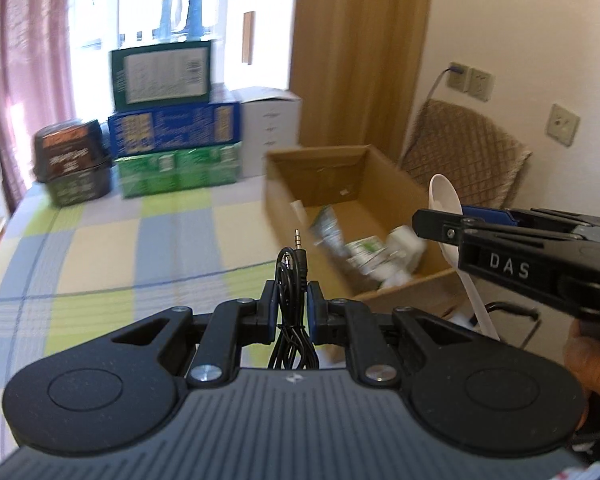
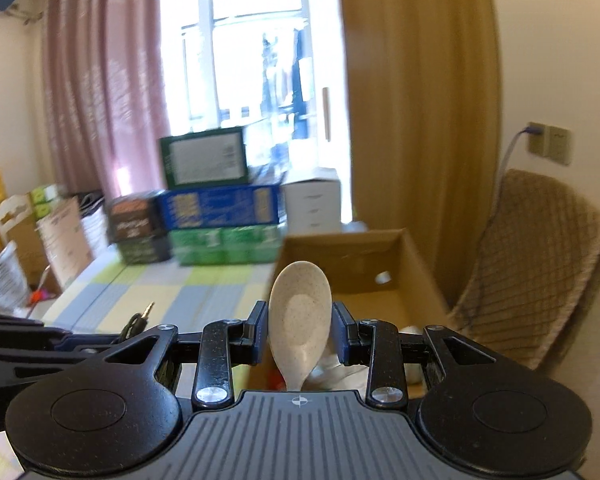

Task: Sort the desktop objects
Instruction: 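Open both tools to drop the cable and spoon into the cardboard box, then withdraw both tools from the cardboard box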

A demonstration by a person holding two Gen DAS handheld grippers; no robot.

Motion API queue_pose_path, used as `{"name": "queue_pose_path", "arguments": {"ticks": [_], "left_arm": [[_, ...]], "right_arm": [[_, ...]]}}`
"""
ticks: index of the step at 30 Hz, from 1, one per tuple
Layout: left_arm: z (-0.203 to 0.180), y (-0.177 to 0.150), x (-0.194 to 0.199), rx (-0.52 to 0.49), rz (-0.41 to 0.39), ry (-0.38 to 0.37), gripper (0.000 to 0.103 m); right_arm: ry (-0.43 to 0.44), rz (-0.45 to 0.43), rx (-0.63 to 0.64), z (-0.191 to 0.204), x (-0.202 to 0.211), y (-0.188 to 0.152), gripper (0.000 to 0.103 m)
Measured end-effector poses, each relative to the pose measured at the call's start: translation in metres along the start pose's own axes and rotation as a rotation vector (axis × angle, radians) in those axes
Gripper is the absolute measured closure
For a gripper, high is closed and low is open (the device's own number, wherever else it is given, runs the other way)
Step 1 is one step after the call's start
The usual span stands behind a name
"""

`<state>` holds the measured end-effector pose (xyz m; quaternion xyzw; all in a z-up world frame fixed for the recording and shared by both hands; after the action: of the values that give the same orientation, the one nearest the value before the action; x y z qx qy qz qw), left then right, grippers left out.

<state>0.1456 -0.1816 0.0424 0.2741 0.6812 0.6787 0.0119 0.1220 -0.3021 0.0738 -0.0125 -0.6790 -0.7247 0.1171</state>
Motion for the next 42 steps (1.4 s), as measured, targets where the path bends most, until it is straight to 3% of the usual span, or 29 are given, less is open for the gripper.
{"name": "queue_pose_path", "arguments": {"ticks": [10, 19, 21, 22, 28, 30, 32, 34, 39, 42], "left_arm": [[-0.056, 0.033, -0.065, 0.036, -0.018, -0.097, 0.092], [-0.065, 0.027, -0.143, 0.073, 0.028, -0.128, 0.092], [-0.064, 0.023, -0.154, 0.067, 0.024, -0.120, 0.080], [-0.063, 0.022, -0.157, 0.059, 0.023, -0.114, 0.066], [-0.048, 0.014, -0.156, 0.054, 0.016, -0.088, 0.063], [-0.041, 0.012, -0.152, 0.061, 0.014, -0.073, 0.063], [-0.035, 0.010, -0.146, 0.067, 0.013, -0.057, 0.054], [-0.030, 0.009, -0.139, 0.071, 0.006, -0.038, 0.043], [-0.024, 0.005, -0.117, 0.071, 0.003, -0.002, 0.028], [-0.023, 0.005, -0.101, 0.064, -0.006, 0.021, 0.012]], "right_arm": [[-0.029, 0.032, -0.096, -0.075, -0.049, 0.016, 0.073], [-0.027, 0.106, -0.125, -0.102, -0.110, -0.002, 0.073], [-0.021, 0.121, -0.123, -0.102, -0.118, -0.008, 0.073], [-0.016, 0.128, -0.122, -0.101, -0.122, -0.011, 0.073], [0.027, 0.148, -0.119, -0.093, -0.133, -0.018, 0.072], [0.035, 0.145, -0.125, -0.092, -0.132, -0.018, 0.066], [0.025, 0.133, -0.135, -0.093, -0.127, -0.014, 0.046], [0.013, 0.119, -0.146, -0.095, -0.118, -0.011, 0.040], [0.000, 0.091, -0.161, -0.093, -0.084, 0.001, 0.029], [-0.011, 0.072, -0.147, -0.086, -0.059, 0.006, 0.012]]}}
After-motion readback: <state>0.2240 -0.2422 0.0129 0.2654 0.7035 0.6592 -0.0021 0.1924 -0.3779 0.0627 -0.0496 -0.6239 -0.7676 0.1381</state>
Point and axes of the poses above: each gripper's, at about its wrist camera, not at the fingertips, and x roughly against the way its jaws point, z to its left, y to its top, the point moved 9 cm from there along -x, roughly the way its jaws point, and after that the axes turned 15 degrees about -z, right-handed, at the moved point
